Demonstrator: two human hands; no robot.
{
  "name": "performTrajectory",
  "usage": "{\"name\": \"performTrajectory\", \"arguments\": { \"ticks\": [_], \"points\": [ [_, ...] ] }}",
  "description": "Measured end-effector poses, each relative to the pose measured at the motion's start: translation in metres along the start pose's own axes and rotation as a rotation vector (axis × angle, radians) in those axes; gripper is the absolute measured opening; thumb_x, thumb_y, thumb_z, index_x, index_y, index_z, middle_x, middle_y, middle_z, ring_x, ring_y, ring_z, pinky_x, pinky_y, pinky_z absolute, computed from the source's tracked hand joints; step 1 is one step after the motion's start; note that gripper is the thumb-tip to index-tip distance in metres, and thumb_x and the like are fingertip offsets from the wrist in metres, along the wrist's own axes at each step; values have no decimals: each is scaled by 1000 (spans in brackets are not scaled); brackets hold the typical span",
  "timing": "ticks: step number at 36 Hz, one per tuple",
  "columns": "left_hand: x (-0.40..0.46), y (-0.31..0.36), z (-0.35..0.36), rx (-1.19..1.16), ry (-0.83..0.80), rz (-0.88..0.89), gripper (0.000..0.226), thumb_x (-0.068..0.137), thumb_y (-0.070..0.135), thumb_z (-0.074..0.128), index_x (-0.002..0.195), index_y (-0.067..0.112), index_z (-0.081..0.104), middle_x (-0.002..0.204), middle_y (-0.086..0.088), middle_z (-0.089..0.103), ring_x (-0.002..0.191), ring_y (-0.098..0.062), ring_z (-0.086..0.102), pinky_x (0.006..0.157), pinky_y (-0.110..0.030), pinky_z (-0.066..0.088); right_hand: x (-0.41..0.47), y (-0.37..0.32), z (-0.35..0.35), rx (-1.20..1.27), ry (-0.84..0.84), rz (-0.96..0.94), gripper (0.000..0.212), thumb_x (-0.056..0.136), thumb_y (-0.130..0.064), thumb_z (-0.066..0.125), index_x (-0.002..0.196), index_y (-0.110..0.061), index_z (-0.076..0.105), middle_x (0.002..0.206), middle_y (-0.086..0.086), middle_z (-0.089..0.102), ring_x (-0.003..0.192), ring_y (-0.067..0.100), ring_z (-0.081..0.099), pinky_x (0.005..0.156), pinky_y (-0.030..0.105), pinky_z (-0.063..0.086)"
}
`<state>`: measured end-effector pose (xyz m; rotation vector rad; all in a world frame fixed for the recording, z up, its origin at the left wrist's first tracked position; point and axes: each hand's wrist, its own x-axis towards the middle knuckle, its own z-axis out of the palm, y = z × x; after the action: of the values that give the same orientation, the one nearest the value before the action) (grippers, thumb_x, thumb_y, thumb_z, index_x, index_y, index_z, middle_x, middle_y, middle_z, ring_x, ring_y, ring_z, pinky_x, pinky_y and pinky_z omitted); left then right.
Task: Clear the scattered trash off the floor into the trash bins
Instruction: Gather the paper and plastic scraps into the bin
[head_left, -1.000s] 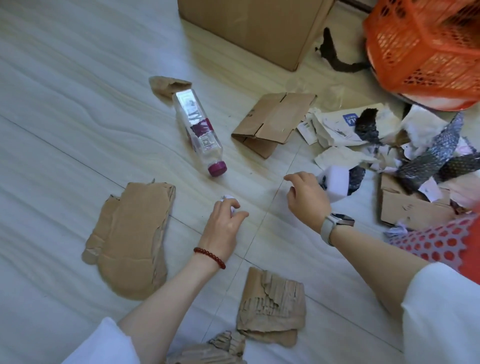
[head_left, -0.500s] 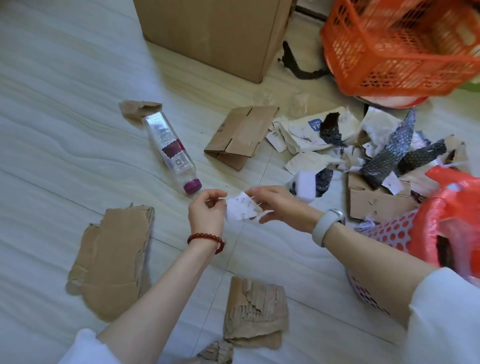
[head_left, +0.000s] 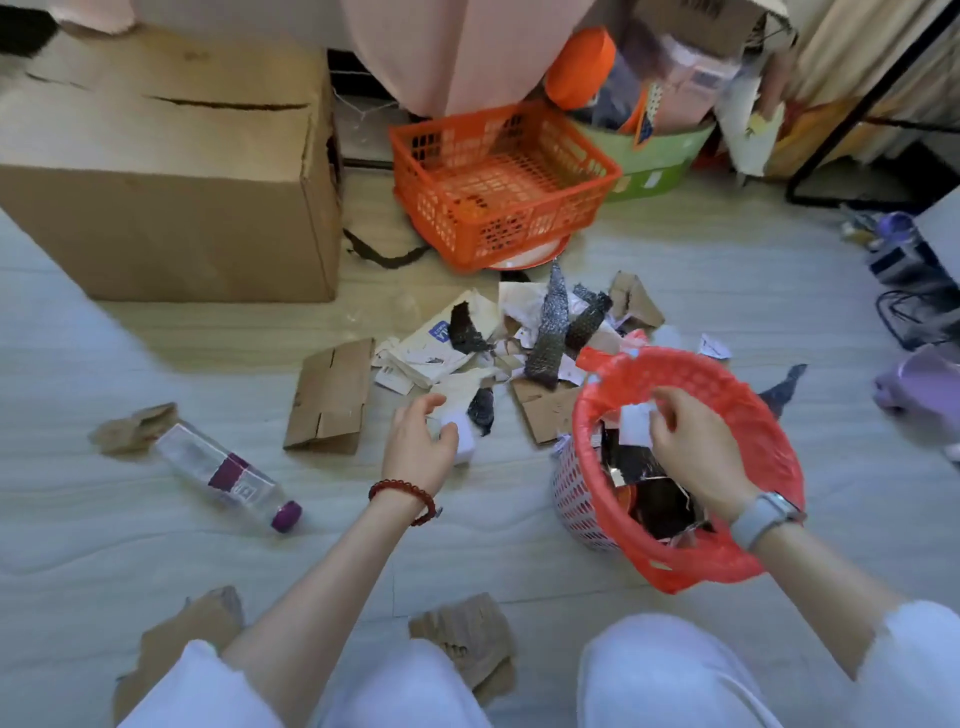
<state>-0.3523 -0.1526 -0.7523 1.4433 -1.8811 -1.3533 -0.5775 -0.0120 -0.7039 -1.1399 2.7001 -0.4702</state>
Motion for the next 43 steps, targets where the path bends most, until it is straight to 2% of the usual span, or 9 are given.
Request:
{"name": "performTrajectory", "arguments": {
  "ticks": [2,5,12,23,26,30,35,39,43],
  "points": [
    [0,6,-6,51,-36,16,33,89,11,50,123,12,50,129,-9,46,118,-21,47,100,-29,35,0,8,1,-121,-54,54,32,90,-15,50,120,-9,58,121,18,56,115,37,47,93,45,44],
    [3,8,-20,103,-31,18,32,90,11,50,121,12,52,128,-9,47,117,-22,48,96,-28,36,10,-6,8,-104,-62,52,34,88,-14,51,120,-6,57,122,21,51,117,41,45,98,49,40],
    [33,-10,-52,236,44,-50,30,89,8,49,118,8,55,123,-11,52,114,-22,50,98,-29,37,49,-97,45,179,-188,-290,29,92,-10,46,118,-5,59,117,15,54,112,28,51,95,35,39],
    [108,-34,-107,349,194,-282,27,91,11,48,117,9,56,122,-12,55,110,-24,54,96,-33,42,118,-169,141,194,-581,-400,35,95,-18,40,128,-10,50,127,13,52,111,26,55,92,36,45],
    [119,-52,-131,374,248,-326,27,90,12,49,116,10,56,124,-11,54,111,-24,53,97,-34,41,132,-192,161,152,-605,-444,35,96,-18,38,127,-10,51,126,13,52,111,29,54,91,36,45],
    [119,-94,-165,444,320,-394,29,89,12,49,117,10,56,126,-13,51,112,-25,51,93,-25,32,141,-231,190,95,-622,-527,34,95,-15,37,123,-10,54,126,14,53,110,31,55,89,35,45],
    [116,-162,-205,449,386,-503,35,88,25,54,122,17,52,133,-13,41,122,-29,43,99,-43,40,137,-285,232,17,-630,-656,36,95,-13,36,128,-11,51,130,13,53,116,30,51,94,37,44],
    [134,-210,-228,464,361,-586,59,85,34,58,138,24,35,148,-14,21,133,-37,26,105,-47,32,135,-308,267,-48,-595,-677,36,96,-15,35,128,-12,50,127,12,52,114,31,50,91,40,46],
    [171,-256,-241,425,347,-640,71,82,43,57,144,33,22,153,-15,4,139,-37,9,108,-46,21,135,-310,291,-138,-514,-653,37,95,-17,36,131,-14,47,129,10,49,118,29,45,93,40,43]
  ]
}}
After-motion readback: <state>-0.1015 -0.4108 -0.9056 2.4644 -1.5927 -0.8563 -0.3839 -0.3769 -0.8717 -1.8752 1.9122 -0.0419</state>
